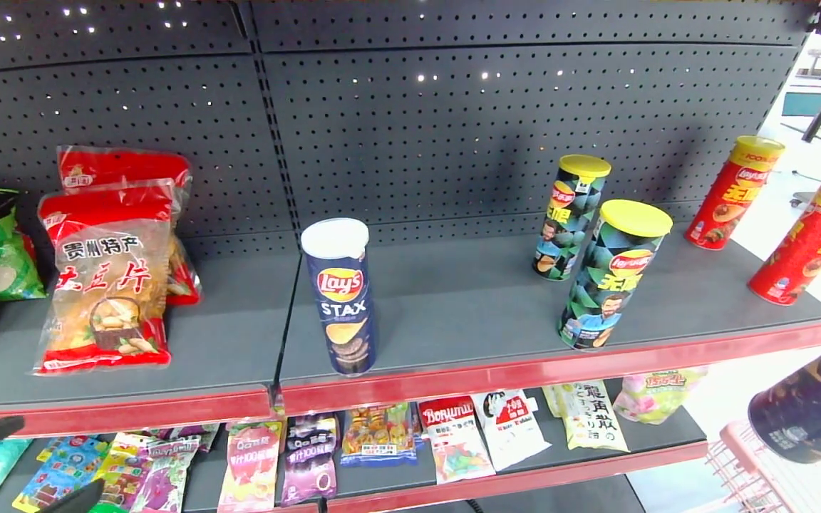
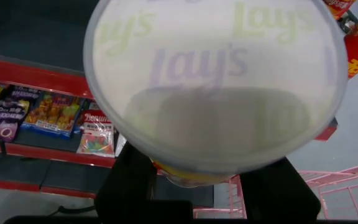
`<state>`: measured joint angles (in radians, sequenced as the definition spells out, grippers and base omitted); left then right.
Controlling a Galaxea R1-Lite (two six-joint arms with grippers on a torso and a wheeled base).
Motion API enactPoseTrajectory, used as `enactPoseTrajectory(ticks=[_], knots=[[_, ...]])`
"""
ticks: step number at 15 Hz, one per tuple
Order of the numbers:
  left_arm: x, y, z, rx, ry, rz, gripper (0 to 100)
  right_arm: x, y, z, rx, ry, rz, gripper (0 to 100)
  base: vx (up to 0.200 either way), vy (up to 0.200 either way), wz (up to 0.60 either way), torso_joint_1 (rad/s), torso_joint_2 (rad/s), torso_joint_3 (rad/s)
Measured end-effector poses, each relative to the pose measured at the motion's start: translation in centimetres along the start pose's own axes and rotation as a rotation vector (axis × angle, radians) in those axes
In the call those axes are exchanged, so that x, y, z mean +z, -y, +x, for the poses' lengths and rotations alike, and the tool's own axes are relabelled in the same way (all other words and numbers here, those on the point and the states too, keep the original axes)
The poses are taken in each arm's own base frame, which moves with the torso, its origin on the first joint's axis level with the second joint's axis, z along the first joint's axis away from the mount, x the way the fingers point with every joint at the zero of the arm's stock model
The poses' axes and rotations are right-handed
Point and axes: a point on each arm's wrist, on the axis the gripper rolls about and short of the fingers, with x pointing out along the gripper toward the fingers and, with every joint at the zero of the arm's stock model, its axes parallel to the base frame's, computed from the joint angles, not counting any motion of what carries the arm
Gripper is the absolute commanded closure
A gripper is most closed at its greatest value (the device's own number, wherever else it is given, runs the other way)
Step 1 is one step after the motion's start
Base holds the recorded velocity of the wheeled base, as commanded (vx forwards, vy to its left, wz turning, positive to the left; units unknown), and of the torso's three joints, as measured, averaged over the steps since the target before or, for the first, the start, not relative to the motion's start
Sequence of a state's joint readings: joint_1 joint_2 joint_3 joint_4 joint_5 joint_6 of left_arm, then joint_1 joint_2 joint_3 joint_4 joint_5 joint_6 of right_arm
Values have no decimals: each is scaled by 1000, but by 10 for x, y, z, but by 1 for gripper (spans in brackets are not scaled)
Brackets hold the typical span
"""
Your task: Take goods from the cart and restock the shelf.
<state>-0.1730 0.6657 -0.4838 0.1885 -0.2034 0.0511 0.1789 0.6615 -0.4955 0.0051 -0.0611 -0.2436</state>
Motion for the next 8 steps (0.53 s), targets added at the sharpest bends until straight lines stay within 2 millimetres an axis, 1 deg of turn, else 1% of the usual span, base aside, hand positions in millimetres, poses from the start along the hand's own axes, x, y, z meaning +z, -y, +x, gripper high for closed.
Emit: enactPoseTrajectory(ticks=[3,8], knots=[[-10,1,-13,86,48,4,0,-4,-1,-3,6,3,0,100,0,0,0,0,0,0],[-19,3,-20,95,77,11,0,-7,-1,-7,4,16,1,100,0,0,0,0,0,0]])
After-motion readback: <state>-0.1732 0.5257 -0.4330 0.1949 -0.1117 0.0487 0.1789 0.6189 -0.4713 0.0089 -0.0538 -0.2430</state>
